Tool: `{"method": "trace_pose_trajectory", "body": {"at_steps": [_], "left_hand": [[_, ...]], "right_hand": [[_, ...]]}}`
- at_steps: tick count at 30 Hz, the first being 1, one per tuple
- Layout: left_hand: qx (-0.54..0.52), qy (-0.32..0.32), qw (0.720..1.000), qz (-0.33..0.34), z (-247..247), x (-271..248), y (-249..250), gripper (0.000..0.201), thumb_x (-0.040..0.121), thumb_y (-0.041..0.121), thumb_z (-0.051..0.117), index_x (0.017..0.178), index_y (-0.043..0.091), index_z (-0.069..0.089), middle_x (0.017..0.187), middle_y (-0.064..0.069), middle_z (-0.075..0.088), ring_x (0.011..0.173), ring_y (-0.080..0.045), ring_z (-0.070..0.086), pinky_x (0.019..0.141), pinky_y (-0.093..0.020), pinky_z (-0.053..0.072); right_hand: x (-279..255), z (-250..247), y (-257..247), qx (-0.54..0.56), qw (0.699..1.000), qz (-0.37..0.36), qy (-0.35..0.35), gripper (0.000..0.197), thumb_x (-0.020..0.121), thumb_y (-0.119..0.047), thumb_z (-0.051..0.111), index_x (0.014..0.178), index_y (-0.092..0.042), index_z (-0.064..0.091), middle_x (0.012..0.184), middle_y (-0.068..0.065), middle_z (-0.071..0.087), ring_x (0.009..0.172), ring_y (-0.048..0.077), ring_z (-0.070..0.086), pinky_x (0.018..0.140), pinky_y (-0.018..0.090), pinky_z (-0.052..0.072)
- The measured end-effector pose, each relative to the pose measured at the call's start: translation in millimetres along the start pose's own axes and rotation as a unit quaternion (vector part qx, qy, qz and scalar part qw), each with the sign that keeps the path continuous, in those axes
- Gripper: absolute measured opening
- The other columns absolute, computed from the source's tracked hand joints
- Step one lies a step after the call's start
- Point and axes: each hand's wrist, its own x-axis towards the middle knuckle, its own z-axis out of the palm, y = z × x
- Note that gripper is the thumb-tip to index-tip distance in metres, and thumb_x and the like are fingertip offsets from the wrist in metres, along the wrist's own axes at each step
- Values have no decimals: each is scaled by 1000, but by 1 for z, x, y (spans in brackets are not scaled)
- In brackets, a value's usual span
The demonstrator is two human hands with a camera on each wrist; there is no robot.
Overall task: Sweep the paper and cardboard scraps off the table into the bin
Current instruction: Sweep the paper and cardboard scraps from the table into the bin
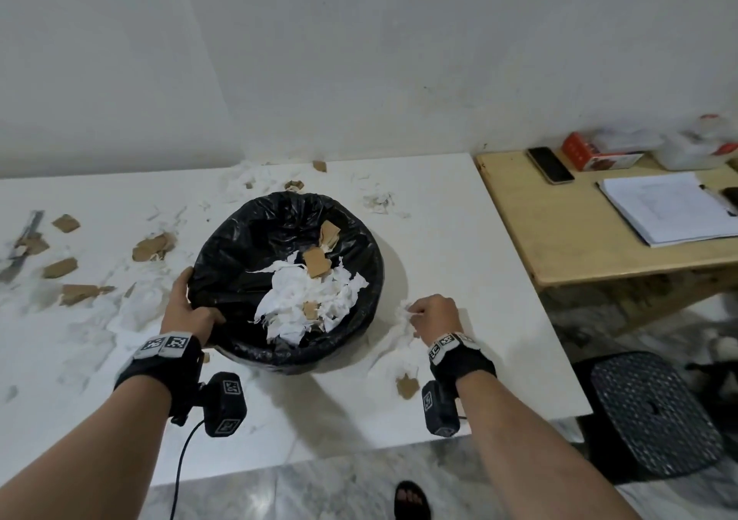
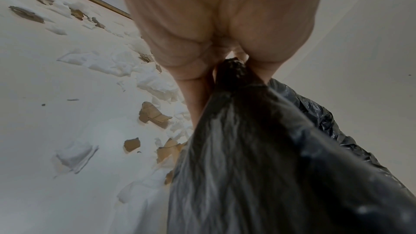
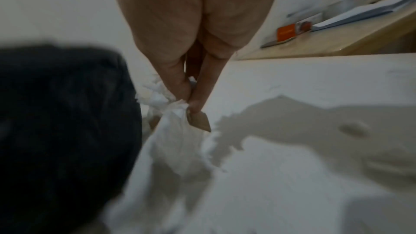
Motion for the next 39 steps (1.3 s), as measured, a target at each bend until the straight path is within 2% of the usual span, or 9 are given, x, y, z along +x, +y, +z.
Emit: {"method": "trace_pose_trajectory", "body": {"at_steps": [2, 7, 12, 18, 21, 25, 29, 33, 39], "left_hand": [[10, 2, 1000, 3, -5, -1, 0, 95, 75, -17, 53, 150, 39, 33, 121, -13, 60, 93, -38, 63, 75, -49, 57], [30, -11, 999, 4, -16, -9, 5, 94, 74, -14, 52, 147, 40, 33, 120, -17, 62, 87, -40, 63, 64, -44, 57], [62, -38, 997, 5, -9, -12, 8, 98, 65, -7, 54, 145, 46, 31, 105, -14, 63, 78, -36, 65, 72, -53, 59], [49, -86, 994, 34, 10, -24, 19, 97, 73, -15, 49, 151, 37, 28, 115, -18, 63, 75, -32, 65, 61, -40, 54], [52, -85, 994, 40, 11, -25, 18, 97, 72, -15, 50, 151, 38, 28, 115, -18, 63, 79, -35, 64, 65, -43, 55], [57, -73, 995, 37, 8, -21, 17, 98, 72, -13, 51, 151, 39, 29, 121, -14, 61, 88, -37, 63, 67, -41, 55], [41, -53, 997, 43, 10, -11, 11, 98, 68, -13, 54, 146, 43, 34, 121, -14, 62, 95, -40, 63, 76, -54, 58], [25, -41, 998, 38, 18, -3, 8, 98, 69, -16, 55, 145, 43, 36, 120, -14, 63, 95, -39, 65, 78, -56, 58], [37, -39, 998, 42, 24, -2, 9, 95, 73, -16, 55, 148, 38, 35, 115, -9, 59, 94, -38, 63, 76, -53, 58]], "right_hand": [[2, -30, -15, 68, 996, 13, 51, 19, 80, 1, 65, 94, -6, 76, 96, 5, 74, 83, 19, 69, 72, 13, 52], [0, -103, -76, 175, 977, -49, 116, 13, 75, 1, 71, 85, -4, 77, 86, 4, 74, 51, -9, 61, 61, 2, 47], [-8, -122, -135, 202, 967, -111, 111, 16, 73, -2, 74, 88, -5, 77, 90, 8, 75, 77, 15, 70, 82, 24, 55], [-19, -63, -144, 132, 983, -126, -10, 38, 78, 3, 61, 109, -16, 71, 88, -4, 64, 81, 11, 61, 81, 23, 53], [-21, -66, -126, 148, 982, -114, 43, 38, 81, 1, 50, 106, -19, 71, 90, -5, 67, 87, 14, 66, 77, 20, 52], [-15, -84, -84, 118, 986, -49, 107, 39, 76, -1, 57, 105, -23, 68, 92, -2, 67, 89, 20, 65, 88, 32, 53], [-20, -63, -36, 1, 999, -9, -54, 77, 70, -9, 78, 137, -28, 45, 131, 5, 49, 121, 26, 53, 98, 36, 48], [-29, -16, 3, -172, 962, -31, -208, 119, 59, -21, 87, 149, -34, 10, 155, 7, 10, 143, 31, 18, 108, 48, 36], [-35, 21, 10, -267, 923, -69, -268, 115, 69, -18, 75, 149, -39, -5, 159, 9, -15, 146, 36, 0, 113, 53, 27]]}}
